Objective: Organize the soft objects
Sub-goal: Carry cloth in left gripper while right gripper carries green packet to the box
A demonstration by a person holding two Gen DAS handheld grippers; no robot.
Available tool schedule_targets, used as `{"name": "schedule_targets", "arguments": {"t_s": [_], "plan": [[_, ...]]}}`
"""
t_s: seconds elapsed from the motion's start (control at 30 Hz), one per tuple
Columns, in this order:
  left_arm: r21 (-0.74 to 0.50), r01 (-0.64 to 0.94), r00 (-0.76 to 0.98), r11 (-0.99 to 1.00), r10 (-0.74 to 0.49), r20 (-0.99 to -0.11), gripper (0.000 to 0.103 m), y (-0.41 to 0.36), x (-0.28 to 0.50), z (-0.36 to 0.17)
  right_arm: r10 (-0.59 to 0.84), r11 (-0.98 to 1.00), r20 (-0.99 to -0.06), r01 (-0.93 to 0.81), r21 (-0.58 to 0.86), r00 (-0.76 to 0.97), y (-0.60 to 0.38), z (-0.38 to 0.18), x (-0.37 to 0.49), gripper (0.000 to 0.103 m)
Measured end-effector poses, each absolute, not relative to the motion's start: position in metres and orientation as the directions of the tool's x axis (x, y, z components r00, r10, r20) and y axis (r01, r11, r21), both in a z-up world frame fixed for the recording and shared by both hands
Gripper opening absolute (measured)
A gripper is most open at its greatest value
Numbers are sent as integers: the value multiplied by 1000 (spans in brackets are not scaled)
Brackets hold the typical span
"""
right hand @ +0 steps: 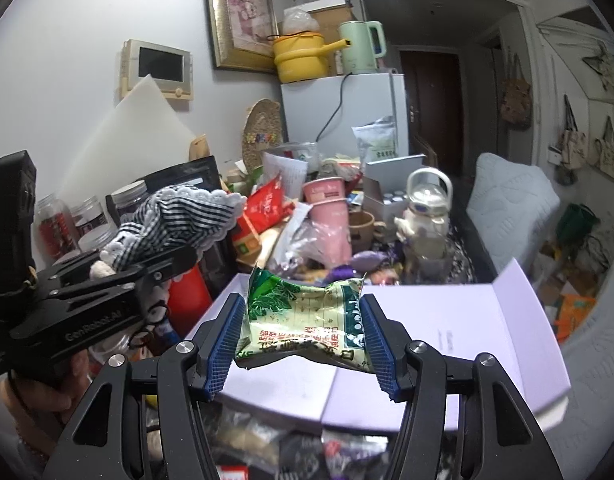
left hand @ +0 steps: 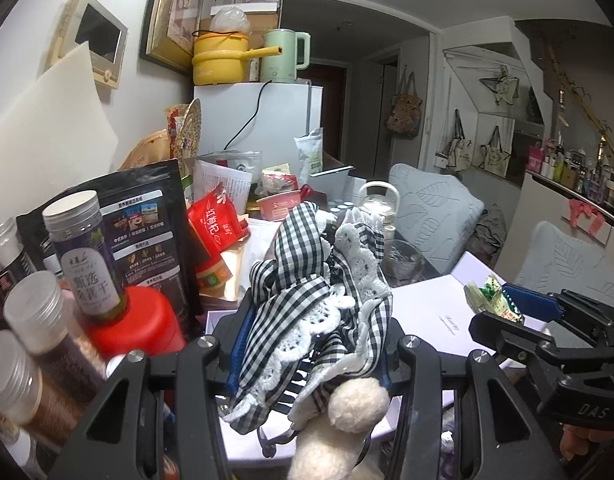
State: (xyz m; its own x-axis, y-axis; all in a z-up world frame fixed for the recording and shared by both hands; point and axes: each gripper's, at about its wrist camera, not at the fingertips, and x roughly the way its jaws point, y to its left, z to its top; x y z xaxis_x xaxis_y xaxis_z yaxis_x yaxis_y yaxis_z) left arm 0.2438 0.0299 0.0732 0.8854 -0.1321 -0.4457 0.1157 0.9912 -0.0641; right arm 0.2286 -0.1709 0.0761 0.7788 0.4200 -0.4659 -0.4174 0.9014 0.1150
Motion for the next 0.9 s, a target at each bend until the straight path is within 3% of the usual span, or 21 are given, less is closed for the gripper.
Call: {"name": "schedule_targets", "arguments": {"t_s": [0.47, 0.9], "plan": [[-2, 88, 873, 996, -78, -481, 47, 39, 316, 55, 446, 889, -479, -436, 140, 756, -146, 66, 307, 58], [7, 82, 778, 997, -60, -625, 47, 40, 364, 4, 498, 857, -575, -471, 210, 649, -125, 22, 357, 58]]}}
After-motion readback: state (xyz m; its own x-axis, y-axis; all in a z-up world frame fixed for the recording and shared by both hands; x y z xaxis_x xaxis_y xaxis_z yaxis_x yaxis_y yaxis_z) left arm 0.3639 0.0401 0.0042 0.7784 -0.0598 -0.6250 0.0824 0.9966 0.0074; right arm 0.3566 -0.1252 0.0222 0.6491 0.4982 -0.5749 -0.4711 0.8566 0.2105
